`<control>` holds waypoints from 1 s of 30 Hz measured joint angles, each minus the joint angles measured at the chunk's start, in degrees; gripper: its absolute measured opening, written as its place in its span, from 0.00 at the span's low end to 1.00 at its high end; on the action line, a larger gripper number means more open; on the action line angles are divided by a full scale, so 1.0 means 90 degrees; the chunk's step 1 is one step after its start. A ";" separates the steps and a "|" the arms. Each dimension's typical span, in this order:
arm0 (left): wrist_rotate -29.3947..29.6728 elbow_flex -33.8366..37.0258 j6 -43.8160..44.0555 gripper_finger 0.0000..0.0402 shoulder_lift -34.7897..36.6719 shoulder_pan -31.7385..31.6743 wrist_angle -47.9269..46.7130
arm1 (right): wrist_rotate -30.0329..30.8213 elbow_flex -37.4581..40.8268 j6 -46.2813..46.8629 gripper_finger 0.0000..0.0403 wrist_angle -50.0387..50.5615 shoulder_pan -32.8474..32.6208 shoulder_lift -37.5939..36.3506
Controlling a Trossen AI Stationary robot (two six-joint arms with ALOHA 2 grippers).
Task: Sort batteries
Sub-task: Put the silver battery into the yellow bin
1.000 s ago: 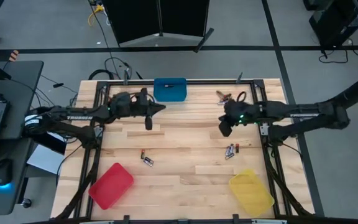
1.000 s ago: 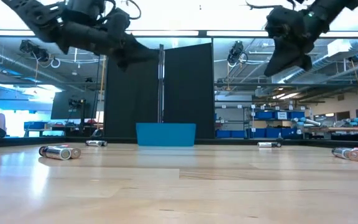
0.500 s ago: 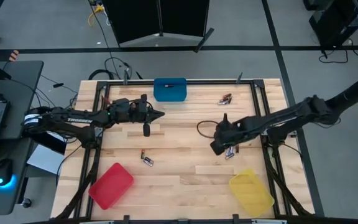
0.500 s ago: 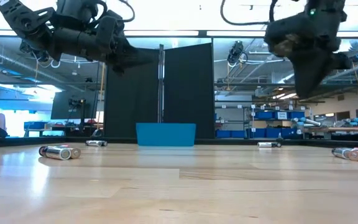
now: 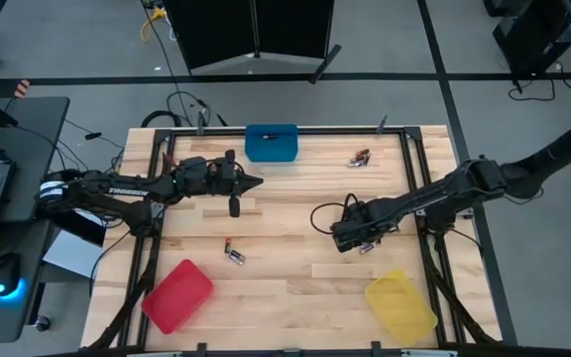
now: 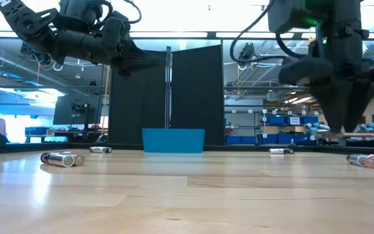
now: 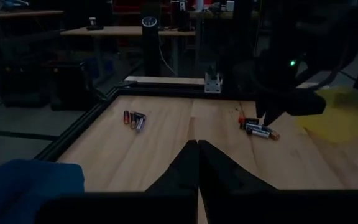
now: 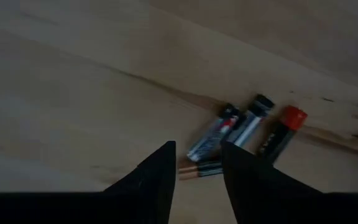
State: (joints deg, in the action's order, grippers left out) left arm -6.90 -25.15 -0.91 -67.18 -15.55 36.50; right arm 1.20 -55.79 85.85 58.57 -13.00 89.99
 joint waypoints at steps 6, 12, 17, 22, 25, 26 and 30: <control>-0.0001 0.0000 0.0010 0.02 0.0000 0.0000 -0.0011 | -0.0265 0.0000 -0.0048 0.35 0.0072 0.0115 0.0273; -0.0002 0.0000 0.0011 0.02 -0.0001 0.0000 -0.0010 | -0.0277 0.0000 0.0001 0.35 -0.0120 0.0222 0.0306; -0.0002 0.0000 0.0012 0.02 0.0000 0.0000 -0.0035 | -0.0320 0.0000 0.0048 0.35 -0.0156 0.0261 0.0306; -0.0002 0.0000 0.0014 0.02 0.0000 0.0000 -0.0038 | -0.0358 0.0002 0.0062 0.35 -0.0158 0.0265 0.0306; -0.0001 0.0000 0.0015 0.02 0.0000 0.0000 -0.0035 | -0.0358 0.0049 0.0039 0.35 -0.0178 0.0294 0.0304; 0.0001 0.0000 0.0015 0.02 0.0000 0.0000 -0.0028 | -0.0358 0.0095 0.0031 0.35 -0.0163 0.0303 0.0304; 0.0001 0.0000 0.0106 0.02 -0.0002 0.0000 -0.0023 | -0.0366 0.0394 0.0028 0.35 -0.0335 0.0307 0.0304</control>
State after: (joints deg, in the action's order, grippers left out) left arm -6.90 -25.15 0.05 -67.20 -15.55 36.29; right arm -2.10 -52.25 86.10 55.55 -10.24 92.73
